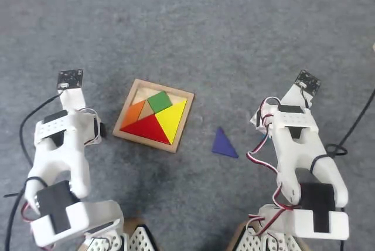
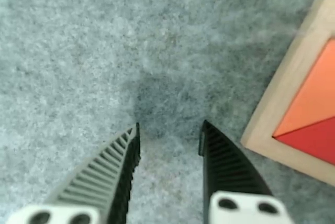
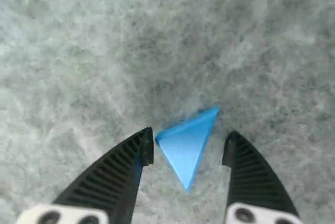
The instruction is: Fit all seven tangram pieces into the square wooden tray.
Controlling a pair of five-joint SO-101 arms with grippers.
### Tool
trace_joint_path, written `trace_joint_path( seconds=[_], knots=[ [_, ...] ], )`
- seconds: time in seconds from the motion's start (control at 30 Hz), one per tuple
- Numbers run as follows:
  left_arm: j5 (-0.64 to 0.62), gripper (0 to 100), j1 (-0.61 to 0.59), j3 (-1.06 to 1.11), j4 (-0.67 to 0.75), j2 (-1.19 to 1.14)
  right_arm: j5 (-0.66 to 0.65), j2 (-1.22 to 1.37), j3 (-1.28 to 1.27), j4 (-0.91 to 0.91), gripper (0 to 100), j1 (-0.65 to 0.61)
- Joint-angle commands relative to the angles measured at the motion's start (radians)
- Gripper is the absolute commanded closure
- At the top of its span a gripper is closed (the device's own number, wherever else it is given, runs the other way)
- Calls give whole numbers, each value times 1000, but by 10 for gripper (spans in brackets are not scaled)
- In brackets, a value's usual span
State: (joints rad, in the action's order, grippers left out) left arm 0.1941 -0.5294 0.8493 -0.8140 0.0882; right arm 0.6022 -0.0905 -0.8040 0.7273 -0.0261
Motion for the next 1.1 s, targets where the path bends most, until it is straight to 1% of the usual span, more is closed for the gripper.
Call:
trace_joint_path(
  seconds=[0.0,0.13,0.33,0.47,0.67,0.73,0.87,1.0,1.07],
  knots=[
    [12,819,9,1,18,38,18,16,49,27,845,-1],
    [12,819,9,1,18,38,18,13,49,44,933,-1],
    [12,819,9,1,18,38,12,4,63,44,961,-7],
    [12,819,9,1,18,38,0,-4,86,44,987,-54],
    [12,819,11,1,18,38,-198,-104,107,35,990,-185],
    [12,819,11,1,18,38,-284,-133,138,35,990,-229],
    [12,819,11,1,18,38,-454,-147,264,42,990,-289],
    [12,819,11,1,18,38,-575,-102,410,65,991,-343],
    [12,819,11,1,18,38,-692,-48,488,113,991,-389]
  ],
)
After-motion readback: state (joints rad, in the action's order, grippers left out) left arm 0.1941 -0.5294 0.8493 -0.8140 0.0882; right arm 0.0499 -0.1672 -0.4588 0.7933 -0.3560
